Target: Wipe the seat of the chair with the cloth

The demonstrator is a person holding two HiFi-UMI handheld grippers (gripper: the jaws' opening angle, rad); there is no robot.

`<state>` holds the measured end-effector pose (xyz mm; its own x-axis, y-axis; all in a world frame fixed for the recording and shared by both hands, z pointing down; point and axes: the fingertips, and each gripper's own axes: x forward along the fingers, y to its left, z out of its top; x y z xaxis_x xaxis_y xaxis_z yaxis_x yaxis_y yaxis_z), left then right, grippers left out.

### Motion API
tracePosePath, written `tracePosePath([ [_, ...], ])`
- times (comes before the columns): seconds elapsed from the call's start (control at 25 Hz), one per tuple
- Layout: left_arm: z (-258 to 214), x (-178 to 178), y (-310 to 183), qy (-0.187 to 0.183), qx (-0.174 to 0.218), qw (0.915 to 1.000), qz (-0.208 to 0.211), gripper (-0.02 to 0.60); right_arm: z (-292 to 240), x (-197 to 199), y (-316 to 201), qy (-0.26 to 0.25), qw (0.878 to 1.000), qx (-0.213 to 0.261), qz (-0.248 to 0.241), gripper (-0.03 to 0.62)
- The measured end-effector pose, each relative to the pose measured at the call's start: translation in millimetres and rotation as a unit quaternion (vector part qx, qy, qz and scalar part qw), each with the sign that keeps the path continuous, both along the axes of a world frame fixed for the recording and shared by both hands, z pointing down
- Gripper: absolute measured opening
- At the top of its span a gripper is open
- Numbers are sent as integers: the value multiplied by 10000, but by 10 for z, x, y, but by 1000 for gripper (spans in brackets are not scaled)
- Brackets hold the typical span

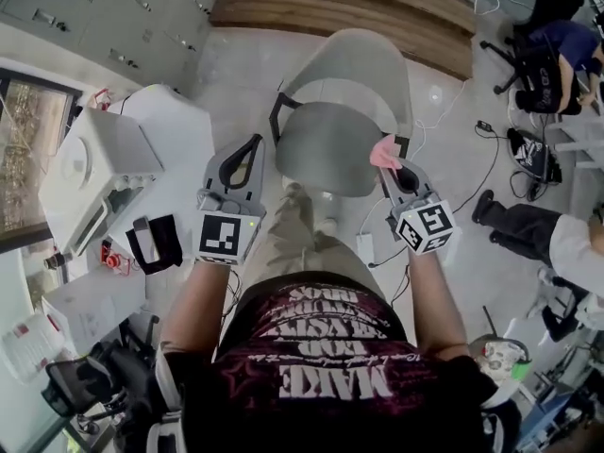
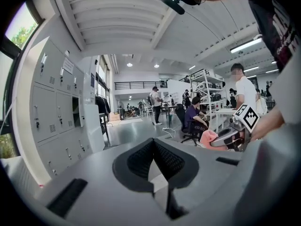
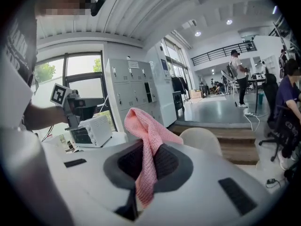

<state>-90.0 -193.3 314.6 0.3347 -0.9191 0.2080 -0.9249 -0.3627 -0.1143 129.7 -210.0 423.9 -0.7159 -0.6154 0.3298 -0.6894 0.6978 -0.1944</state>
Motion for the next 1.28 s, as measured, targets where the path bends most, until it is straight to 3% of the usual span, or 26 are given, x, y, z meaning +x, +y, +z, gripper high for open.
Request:
tracePosePath([
  [0.44, 575, -247, -493, 153, -333, 9992, 163, 3, 1270, -668, -546, 283, 9967, -727, -213, 31],
  [0.96, 1271, -524, -1185, 144, -820, 9955, 450, 3, 2748, -1357, -1195, 628, 9846, -1558, -485, 31],
  [1.12, 1532, -574, -1280, 62, -1000, 9934, 563, 3, 3342, -1490, -1371, 796, 9782, -1841, -530, 31],
  [1.28, 1816, -690, -1281, -301, -1218, 9890, 786, 3, 4053, -1733, -1402, 1010, 9669, -2267, -594, 31],
])
